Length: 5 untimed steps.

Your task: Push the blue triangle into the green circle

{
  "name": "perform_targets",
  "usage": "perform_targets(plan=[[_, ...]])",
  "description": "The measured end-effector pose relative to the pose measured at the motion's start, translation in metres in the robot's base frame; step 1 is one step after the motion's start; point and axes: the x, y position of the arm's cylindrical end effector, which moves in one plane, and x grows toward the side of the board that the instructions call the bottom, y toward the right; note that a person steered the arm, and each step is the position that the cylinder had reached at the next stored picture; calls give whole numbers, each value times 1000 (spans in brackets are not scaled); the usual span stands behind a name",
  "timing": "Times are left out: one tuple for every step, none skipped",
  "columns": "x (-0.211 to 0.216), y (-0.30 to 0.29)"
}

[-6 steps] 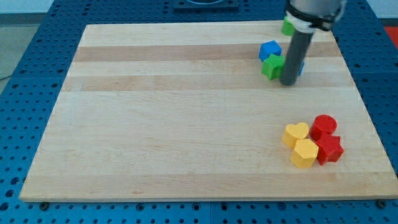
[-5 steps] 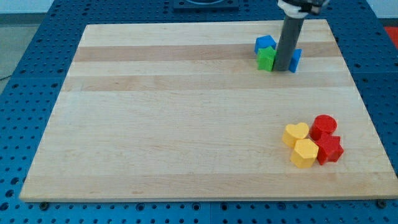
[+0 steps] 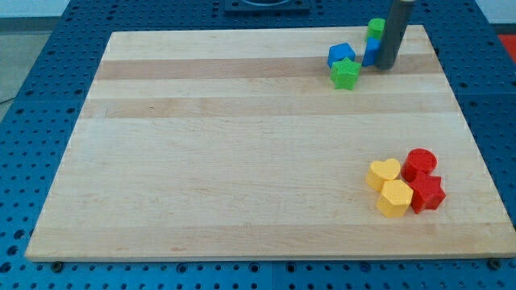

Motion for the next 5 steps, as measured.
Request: perform_targets(plan=[[22, 0], [29, -17], [-5, -23], [-29, -16], [-1, -16]])
